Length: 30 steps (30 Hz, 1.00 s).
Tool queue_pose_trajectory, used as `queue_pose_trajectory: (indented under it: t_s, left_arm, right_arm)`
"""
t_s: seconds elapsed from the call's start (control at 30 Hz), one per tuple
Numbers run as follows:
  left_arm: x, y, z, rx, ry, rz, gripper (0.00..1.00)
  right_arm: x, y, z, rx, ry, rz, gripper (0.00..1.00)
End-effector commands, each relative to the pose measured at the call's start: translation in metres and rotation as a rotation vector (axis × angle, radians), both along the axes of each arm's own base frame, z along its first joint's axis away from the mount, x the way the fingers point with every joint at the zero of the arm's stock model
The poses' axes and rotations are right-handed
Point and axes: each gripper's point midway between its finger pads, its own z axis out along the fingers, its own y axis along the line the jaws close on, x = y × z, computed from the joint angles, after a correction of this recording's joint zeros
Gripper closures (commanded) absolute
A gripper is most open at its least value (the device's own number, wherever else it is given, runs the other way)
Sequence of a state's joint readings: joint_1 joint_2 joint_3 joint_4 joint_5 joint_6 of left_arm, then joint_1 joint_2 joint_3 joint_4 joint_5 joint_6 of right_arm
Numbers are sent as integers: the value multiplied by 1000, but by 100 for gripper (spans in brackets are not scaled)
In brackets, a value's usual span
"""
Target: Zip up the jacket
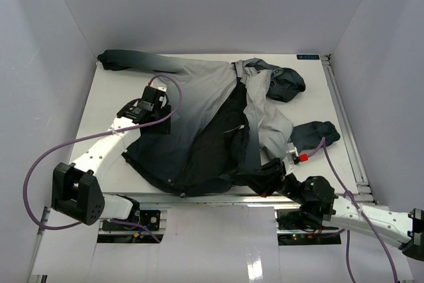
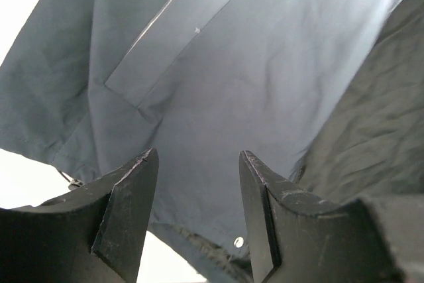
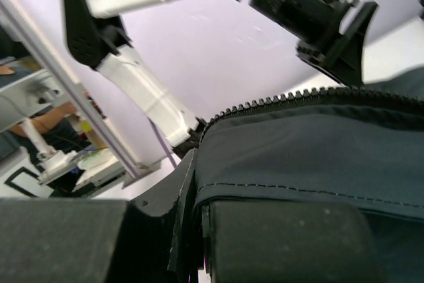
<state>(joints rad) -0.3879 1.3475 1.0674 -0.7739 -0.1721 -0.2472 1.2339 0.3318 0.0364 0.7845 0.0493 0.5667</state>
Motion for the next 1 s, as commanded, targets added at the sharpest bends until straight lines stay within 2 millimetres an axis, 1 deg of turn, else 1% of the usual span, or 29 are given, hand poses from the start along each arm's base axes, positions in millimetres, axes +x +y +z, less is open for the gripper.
queue_pose_trajectory:
  t_s: [0.0, 0.03, 0.17, 0.23, 0.37, 0.4, 0.47, 0.5, 0.53, 0.57, 0.6, 0.67, 0.7, 0.73, 0.83, 0.87, 0.9, 0.93, 0.97]
  left_arm:
    - [-9, -23, -16, -82, 98, -115, 37]
    - [-9, -25, -22, -86, 114, -118, 37]
    - [-21, -18, -61, -44, 203, -105, 37]
    - [-24, -13, -75, -16, 231, -92, 37]
    - [-25, -8, -92, 18, 271, -74, 38]
    - [-25, -9, -96, 19, 284, -76, 38]
    - [-27, -14, -105, -5, 306, -93, 38]
    - [-29, -15, -115, -5, 341, -98, 39]
    - [-31, -17, -123, -12, 370, -104, 42]
    - [-32, -21, -125, -36, 387, -112, 48]
    - [-32, -23, -130, -58, 409, -112, 60]
    - [-29, -25, -136, -101, 433, -96, 91]
    - [-24, -26, -134, -149, 429, -79, 97]
    - [-17, -30, -128, -213, 409, -61, 99]
    - [10, -36, -101, -428, 320, -12, 100]
    - [20, -33, -91, -499, 280, 22, 100]
    - [27, -30, -82, -539, 245, 62, 100]
    - [37, -31, -71, -606, 186, 86, 100]
    - [43, -34, -59, -654, 151, 122, 100]
  right_arm:
    - [20, -18, -192, -396, 202, -142, 92]
    - [26, -21, -196, -412, 221, -178, 92]
    - [46, -32, -210, -473, 278, -314, 92]
    - [51, -35, -214, -497, 292, -349, 92]
    - [59, -34, -207, -520, 298, -391, 92]
    - [62, -33, -205, -526, 301, -408, 92]
    - [69, -38, -207, -548, 304, -456, 92]
    - [71, -38, -203, -547, 298, -469, 92]
    - [73, -37, -201, -547, 294, -478, 92]
    - [74, -37, -200, -548, 293, -480, 92]
    - [75, -37, -198, -549, 289, -488, 92]
    - [82, -38, -194, -560, 272, -529, 92]
    - [87, -40, -190, -573, 254, -557, 92]
    - [91, -39, -186, -584, 235, -576, 92]
    - [103, -39, -176, -617, 190, -627, 92]
    - [108, -40, -173, -625, 182, -644, 92]
    - [112, -38, -165, -618, 174, -651, 92]
    - [122, -37, -156, -615, 169, -668, 92]
    - [130, -34, -145, -610, 151, -678, 92]
